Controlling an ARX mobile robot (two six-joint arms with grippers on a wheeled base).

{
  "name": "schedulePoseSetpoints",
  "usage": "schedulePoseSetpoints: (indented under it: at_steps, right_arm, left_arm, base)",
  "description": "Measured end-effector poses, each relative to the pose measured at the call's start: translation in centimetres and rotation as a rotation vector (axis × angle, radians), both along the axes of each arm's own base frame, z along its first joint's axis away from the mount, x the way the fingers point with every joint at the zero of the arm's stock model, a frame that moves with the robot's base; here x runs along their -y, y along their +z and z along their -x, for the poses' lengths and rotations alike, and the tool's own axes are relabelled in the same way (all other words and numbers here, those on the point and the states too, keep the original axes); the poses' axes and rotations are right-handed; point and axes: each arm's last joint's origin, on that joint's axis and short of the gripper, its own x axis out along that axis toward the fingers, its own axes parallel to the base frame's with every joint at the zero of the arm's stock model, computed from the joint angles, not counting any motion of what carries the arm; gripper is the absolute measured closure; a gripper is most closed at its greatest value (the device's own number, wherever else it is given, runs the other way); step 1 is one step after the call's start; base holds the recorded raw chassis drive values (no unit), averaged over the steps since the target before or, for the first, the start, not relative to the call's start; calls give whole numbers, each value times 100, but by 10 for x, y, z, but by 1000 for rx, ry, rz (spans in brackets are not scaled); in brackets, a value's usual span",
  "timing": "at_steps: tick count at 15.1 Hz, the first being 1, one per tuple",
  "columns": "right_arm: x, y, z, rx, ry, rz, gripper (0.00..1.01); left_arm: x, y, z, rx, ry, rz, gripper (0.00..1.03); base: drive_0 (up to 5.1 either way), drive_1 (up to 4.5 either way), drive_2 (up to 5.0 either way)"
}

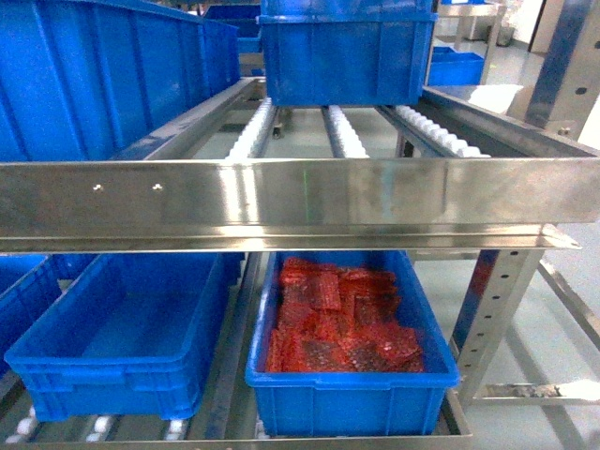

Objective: Pick blue part to blue bin on bottom shelf

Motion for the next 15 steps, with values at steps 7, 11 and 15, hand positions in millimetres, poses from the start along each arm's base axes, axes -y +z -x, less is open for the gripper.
schedulePoseSetpoints:
  at_steps: [7,11,15]
  right_arm:
    - [0,0,0,-2,0,0,3]
    - [0,0,0,-3,3,0,3]
    - [0,0,0,-3,3,0,3]
  left_arm:
    - [0,0,0,1,-1,1,60]
    - [0,0,0,3,5,1,60]
    - [0,0,0,1,4,0,60]
  base:
    - [-507,238,238]
    - [-254,119,119]
    - [0,0,0]
